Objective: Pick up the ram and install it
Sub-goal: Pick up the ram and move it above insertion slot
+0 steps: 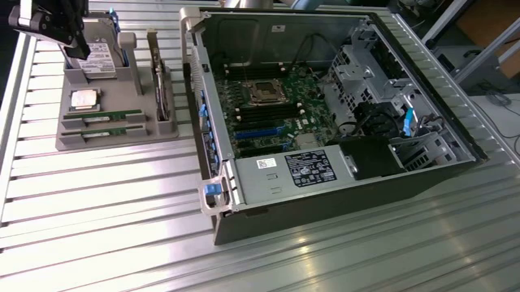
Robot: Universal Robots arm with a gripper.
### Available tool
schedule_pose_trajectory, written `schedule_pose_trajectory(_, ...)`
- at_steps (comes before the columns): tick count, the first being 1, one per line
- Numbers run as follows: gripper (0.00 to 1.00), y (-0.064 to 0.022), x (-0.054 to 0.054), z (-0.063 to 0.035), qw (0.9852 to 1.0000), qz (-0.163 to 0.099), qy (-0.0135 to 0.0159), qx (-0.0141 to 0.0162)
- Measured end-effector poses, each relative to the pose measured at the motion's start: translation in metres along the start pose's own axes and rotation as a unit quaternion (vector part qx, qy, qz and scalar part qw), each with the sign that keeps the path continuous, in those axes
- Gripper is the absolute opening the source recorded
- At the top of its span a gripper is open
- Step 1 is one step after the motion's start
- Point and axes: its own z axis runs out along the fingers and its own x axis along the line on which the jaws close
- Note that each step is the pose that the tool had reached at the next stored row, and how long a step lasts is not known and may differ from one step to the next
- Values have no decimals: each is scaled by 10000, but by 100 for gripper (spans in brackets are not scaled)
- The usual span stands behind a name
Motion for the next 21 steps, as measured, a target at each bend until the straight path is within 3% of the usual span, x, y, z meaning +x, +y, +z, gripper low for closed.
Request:
schedule_pose_trajectory(10, 11, 0, 0, 2, 9988, -483, 17, -12)
schedule_pose_trajectory(15, 11, 0, 0, 2, 9988, -488, 18, -12)
schedule_pose_trajectory(19, 36, 0, 0, 2, 9988, -488, 18, -12)
schedule_pose_trajectory(21, 36, 0, 0, 2, 9988, -488, 18, -12)
